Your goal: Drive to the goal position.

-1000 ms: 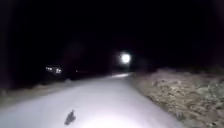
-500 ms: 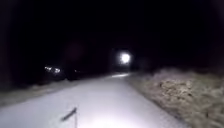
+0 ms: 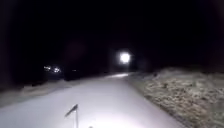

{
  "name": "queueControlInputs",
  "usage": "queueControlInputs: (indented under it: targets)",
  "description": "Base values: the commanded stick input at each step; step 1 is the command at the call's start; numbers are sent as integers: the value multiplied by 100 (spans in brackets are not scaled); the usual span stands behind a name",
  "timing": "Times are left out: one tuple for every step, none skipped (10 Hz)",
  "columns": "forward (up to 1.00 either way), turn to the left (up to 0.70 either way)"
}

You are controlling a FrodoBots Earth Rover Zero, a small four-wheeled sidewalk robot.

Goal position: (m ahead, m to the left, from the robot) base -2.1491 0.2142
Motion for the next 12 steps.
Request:
queueControlInputs:
  targets:
    - [100,0]
    - [100,0]
    - [100,0]
    - [100,0]
    - [100,0]
    - [100,0]
    - [100,0]
    - [100,0]
    - [100,0]
    - [100,0]
    - [100,0]
    - [100,0]
